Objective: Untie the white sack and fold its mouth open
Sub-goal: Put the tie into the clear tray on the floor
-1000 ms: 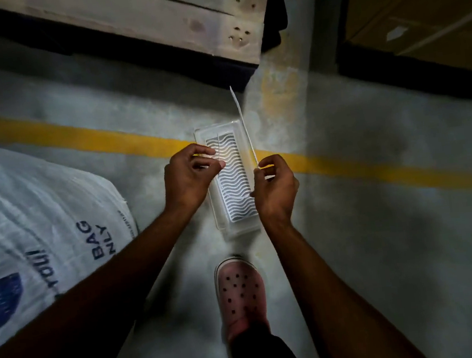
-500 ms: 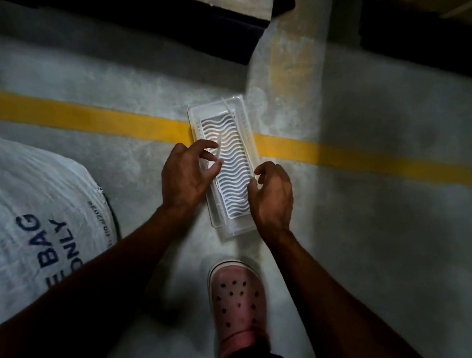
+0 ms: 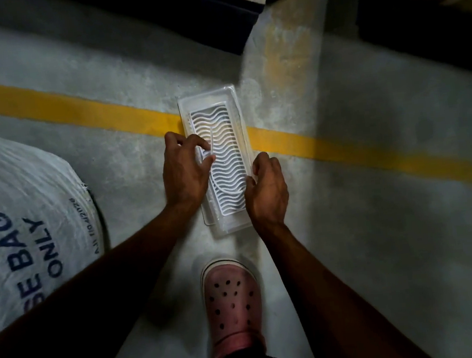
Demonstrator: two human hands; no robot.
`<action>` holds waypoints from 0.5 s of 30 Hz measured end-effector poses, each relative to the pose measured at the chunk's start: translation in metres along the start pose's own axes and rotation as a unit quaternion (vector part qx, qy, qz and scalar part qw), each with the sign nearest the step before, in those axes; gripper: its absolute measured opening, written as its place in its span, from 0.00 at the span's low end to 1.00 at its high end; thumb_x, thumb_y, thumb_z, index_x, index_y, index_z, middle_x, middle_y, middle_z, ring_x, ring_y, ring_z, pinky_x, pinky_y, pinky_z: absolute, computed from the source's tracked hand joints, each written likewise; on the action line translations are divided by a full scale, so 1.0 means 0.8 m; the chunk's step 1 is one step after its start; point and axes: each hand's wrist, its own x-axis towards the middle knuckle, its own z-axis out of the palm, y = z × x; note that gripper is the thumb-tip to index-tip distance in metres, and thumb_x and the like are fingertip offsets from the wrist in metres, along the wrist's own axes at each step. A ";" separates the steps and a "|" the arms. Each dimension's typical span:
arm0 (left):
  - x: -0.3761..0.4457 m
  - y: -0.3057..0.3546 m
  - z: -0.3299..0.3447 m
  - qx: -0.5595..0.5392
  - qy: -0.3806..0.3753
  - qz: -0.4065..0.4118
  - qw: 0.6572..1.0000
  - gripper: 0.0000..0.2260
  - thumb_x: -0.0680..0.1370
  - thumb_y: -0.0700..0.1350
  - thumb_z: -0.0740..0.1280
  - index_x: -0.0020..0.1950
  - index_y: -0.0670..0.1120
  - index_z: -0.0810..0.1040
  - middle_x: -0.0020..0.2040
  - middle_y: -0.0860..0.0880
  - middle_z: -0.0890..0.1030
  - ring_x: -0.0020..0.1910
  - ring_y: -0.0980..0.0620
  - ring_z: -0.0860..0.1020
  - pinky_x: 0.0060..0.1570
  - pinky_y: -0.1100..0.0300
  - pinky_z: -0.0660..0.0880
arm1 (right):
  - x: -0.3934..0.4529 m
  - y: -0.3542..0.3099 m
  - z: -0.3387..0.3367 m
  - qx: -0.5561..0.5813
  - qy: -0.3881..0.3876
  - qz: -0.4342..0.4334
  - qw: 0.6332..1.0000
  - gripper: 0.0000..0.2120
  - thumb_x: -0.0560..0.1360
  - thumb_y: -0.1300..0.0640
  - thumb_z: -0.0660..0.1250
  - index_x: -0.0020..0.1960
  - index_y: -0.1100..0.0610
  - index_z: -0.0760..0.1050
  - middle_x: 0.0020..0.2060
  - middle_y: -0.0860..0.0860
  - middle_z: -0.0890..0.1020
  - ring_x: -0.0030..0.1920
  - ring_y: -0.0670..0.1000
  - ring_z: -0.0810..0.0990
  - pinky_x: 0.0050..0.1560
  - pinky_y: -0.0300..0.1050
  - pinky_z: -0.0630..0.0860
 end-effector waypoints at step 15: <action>-0.014 -0.010 -0.023 -0.002 -0.054 0.027 0.998 0.12 0.78 0.47 0.73 0.60 0.45 0.85 0.51 0.41 0.81 0.52 0.41 0.81 0.53 0.50 0.76 | 0.006 -0.018 -0.019 -0.113 -0.043 -0.036 0.992 0.07 0.80 0.62 0.65 0.57 0.58 0.71 0.52 0.57 0.80 0.51 0.65 0.82 0.43 0.54 0.73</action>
